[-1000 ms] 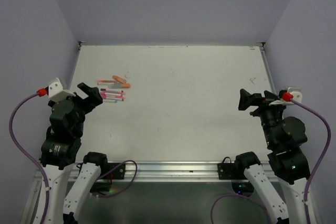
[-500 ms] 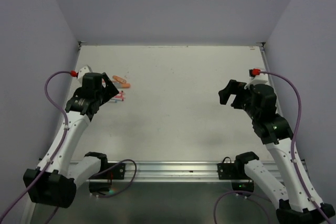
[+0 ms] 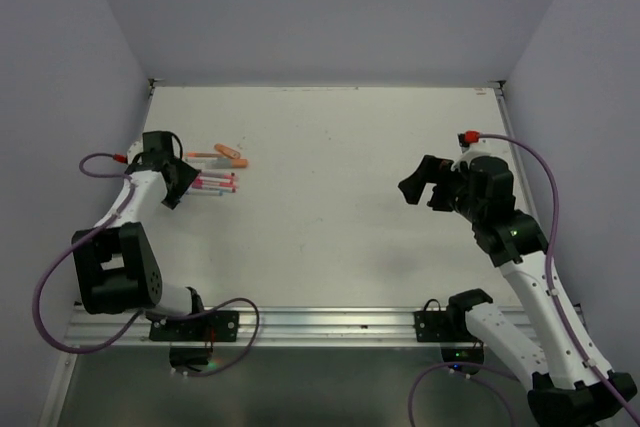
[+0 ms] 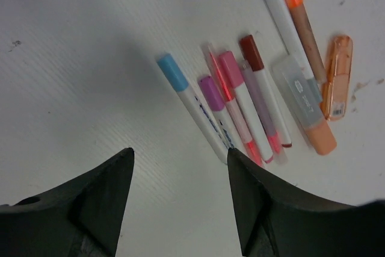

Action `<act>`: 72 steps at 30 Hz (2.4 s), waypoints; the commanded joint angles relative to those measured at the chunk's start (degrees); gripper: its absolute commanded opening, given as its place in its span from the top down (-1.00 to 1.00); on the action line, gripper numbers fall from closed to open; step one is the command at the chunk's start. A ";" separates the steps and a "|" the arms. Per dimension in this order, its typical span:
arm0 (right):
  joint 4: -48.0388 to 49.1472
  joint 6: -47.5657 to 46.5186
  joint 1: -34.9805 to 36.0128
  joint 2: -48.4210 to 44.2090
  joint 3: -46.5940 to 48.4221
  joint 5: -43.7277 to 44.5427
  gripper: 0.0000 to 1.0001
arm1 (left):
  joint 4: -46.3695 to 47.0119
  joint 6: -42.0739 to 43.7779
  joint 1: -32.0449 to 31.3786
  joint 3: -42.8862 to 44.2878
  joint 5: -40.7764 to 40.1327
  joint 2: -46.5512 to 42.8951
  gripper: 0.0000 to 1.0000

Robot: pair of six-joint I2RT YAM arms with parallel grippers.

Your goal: Open the pen caps

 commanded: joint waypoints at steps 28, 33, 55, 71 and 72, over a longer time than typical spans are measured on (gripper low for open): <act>0.80 -4.79 3.81 0.82 -1.30 8.15 -0.97 | -4.06 -10.39 6.69 14.88 0.49 23.40 0.24; 1.15 -5.24 4.77 0.38 -2.18 10.00 -0.97 | -5.29 -10.13 6.69 15.84 -0.47 24.27 0.25; 2.90 -9.46 6.27 -1.29 -1.39 -0.79 -0.97 | -6.89 -4.59 6.60 13.13 -0.03 19.64 1.00; 16.51 1.17 13.47 4.15 -0.33 -16.19 -0.86 | 27.39 4.39 -13.16 -4.62 22.00 -16.14 1.00; 18.10 2.22 14.08 4.51 -0.77 -15.84 -0.86 | 28.97 4.12 -14.22 -4.98 23.25 -16.50 1.00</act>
